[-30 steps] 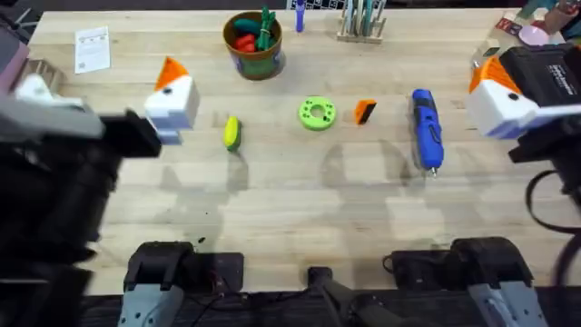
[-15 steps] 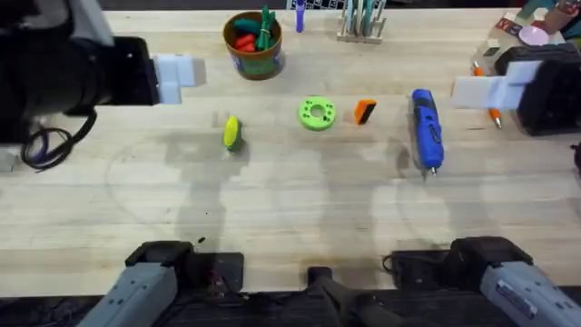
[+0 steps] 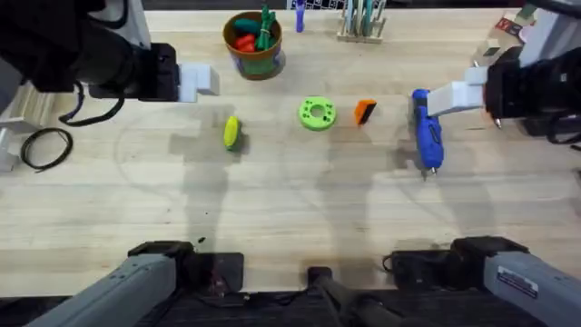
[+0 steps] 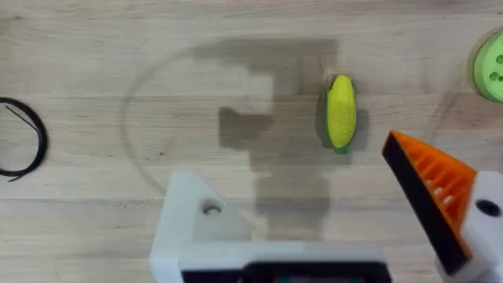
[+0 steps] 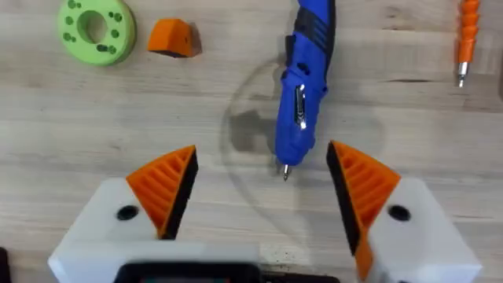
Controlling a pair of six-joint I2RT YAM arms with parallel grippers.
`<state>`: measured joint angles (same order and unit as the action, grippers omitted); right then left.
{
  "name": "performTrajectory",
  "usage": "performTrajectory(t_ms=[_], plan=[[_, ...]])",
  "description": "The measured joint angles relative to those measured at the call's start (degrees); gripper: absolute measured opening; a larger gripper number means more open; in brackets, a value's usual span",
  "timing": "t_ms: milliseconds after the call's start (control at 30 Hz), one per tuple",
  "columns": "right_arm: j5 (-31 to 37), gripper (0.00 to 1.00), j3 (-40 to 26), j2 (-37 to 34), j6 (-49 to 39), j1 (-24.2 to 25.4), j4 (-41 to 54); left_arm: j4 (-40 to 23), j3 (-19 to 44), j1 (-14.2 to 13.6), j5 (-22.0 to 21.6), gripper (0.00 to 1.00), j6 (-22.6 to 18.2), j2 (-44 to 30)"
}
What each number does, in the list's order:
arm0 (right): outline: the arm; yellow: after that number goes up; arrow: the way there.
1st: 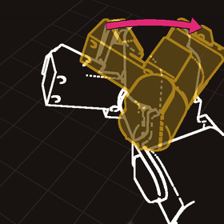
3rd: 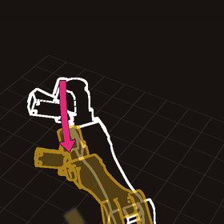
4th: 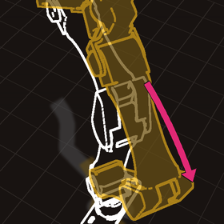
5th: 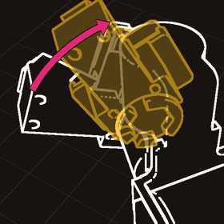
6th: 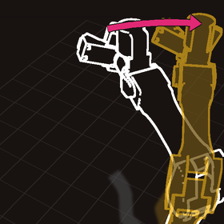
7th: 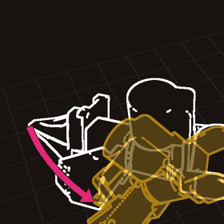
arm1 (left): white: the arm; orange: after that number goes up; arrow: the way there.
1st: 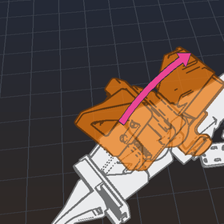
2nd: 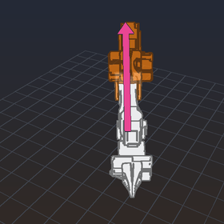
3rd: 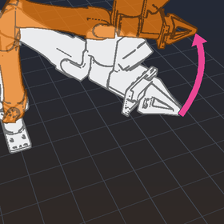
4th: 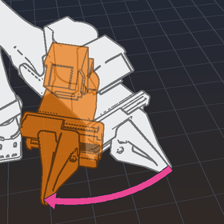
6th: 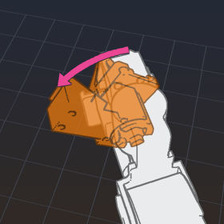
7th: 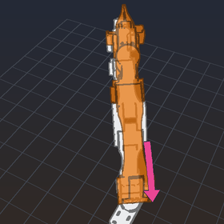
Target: Pick up the gripper from the table and insert it into the empty holder that is missing its gripper. Then pick up a screw, insert it into the mounting hole, and use the screwdriver to tighten it. Finally, clean up the table by picking up the vegetable and placing it into the bucket.
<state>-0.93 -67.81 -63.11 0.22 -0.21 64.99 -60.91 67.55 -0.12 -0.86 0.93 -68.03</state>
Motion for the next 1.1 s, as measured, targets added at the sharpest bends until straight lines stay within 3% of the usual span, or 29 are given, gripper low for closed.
performTrajectory(t_ms=[300,533,633,1100], plan=[[0.0,0.991,-0.02,-0.28,-0.01,0.0,-0.04,-1.26,0.02,-0.71,0.68,0.985,0.29,-2.45],[0.0,0.991,-0.04,-0.27,-0.01,0.0,-0.09,-2.37,0.02,-8.57,0.66,0.985,4.62,-8.7],[0.0,0.992,-0.04,-0.26,-0.01,0.0,-0.31,-2.53,0.02,-10.45,0.7,0.985,6.45,-12.53],[0.0,0.992,-0.04,-0.26,0.0,0.0,-0.31,1.7,0.02,-10.19,0.67,0.985,8.52,-28.97]])
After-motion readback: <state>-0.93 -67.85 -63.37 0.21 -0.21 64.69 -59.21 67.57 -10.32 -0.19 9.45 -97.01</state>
